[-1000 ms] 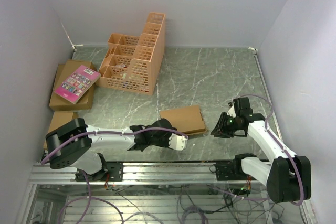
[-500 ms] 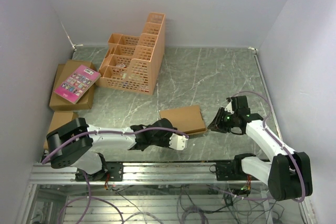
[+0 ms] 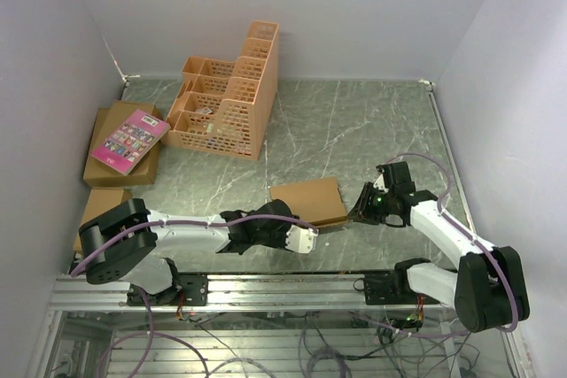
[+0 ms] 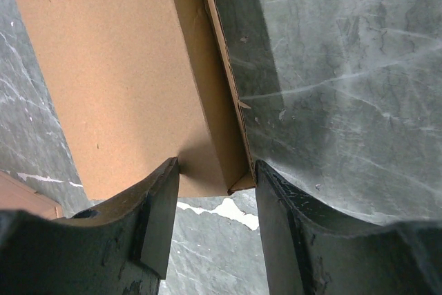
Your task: Fold the paper box
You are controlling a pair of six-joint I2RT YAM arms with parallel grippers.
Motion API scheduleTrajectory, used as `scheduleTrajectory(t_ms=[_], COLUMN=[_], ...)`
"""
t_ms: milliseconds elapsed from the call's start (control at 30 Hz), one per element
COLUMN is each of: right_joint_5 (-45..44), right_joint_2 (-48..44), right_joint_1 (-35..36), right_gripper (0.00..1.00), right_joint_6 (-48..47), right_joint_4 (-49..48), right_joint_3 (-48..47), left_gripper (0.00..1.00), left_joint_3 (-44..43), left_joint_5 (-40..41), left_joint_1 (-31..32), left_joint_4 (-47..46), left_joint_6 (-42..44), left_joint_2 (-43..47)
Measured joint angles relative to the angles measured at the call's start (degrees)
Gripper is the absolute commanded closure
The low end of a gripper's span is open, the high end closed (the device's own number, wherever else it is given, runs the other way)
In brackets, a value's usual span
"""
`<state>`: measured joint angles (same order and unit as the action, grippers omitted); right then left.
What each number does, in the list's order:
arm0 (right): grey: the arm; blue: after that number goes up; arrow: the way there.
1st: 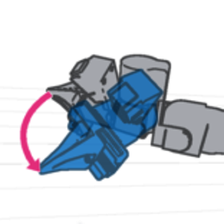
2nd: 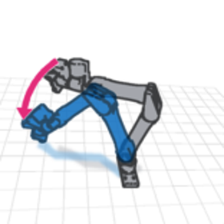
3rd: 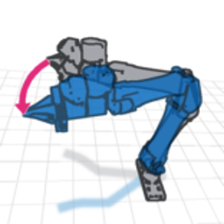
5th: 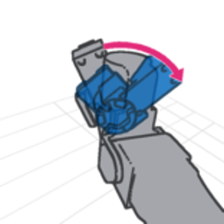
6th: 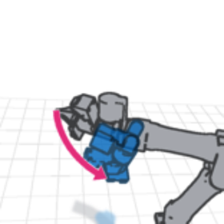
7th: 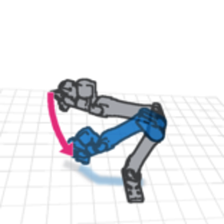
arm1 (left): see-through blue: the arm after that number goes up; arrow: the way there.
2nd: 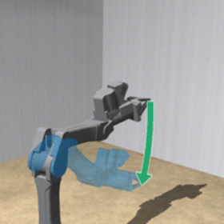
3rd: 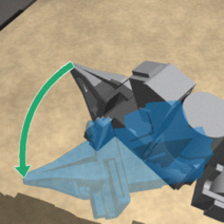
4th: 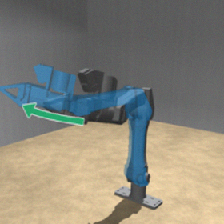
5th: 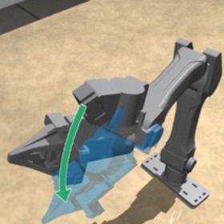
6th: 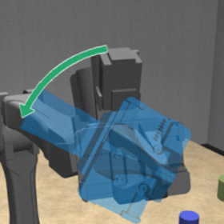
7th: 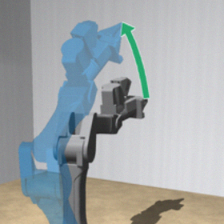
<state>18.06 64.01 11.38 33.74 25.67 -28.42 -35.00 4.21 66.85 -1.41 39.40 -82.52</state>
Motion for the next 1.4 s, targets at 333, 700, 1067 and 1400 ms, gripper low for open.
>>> scheduleTrajectory(t_ms=[333,700,1067,1400], right_joint_5=[-1.95,-3.93,-5.66,-6.58], right_joint_2=[0.26,0.26,0.59,1.44], right_joint_1=[3.23,5.16,7.87,8.90], right_gripper=[0.80,0.78,0.74,0.73], right_joint_6=[-0.09,-1.03,-2.60,-3.23], right_joint_4=[-0.70,-0.74,-0.74,-0.74], right_joint_3=[0.00,0.28,0.28,0.22], left_gripper=[0.45,0.45,0.44,0.44], left_joint_3=[0.00,-0.11,-0.17,-0.20], left_joint_5=[0.00,0.00,0.00,0.00], left_joint_1=[0.00,0.00,0.00,0.00], left_joint_4=[0.00,0.15,0.28,0.35], left_joint_6=[-0.02,-0.04,-0.22,-0.28], left_joint_2=[0.00,-0.02,-0.02,-0.02])
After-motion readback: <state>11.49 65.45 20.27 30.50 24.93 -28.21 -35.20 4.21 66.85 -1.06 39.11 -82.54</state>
